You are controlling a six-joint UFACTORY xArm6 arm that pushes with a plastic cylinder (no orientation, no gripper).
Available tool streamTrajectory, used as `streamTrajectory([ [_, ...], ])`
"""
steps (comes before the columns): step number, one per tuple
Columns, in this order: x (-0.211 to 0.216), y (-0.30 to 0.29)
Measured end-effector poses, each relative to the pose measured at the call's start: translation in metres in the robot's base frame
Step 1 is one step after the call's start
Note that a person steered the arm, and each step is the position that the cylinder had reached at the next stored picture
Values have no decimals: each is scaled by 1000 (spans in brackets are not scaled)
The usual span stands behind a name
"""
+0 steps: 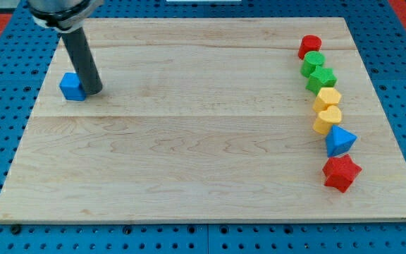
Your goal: Move the arm at the top right corner of the board
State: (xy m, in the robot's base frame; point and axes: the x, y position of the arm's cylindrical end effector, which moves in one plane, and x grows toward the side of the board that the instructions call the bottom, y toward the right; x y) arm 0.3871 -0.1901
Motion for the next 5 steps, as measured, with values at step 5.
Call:
streamTrajectory([
  [5,-143,223],
])
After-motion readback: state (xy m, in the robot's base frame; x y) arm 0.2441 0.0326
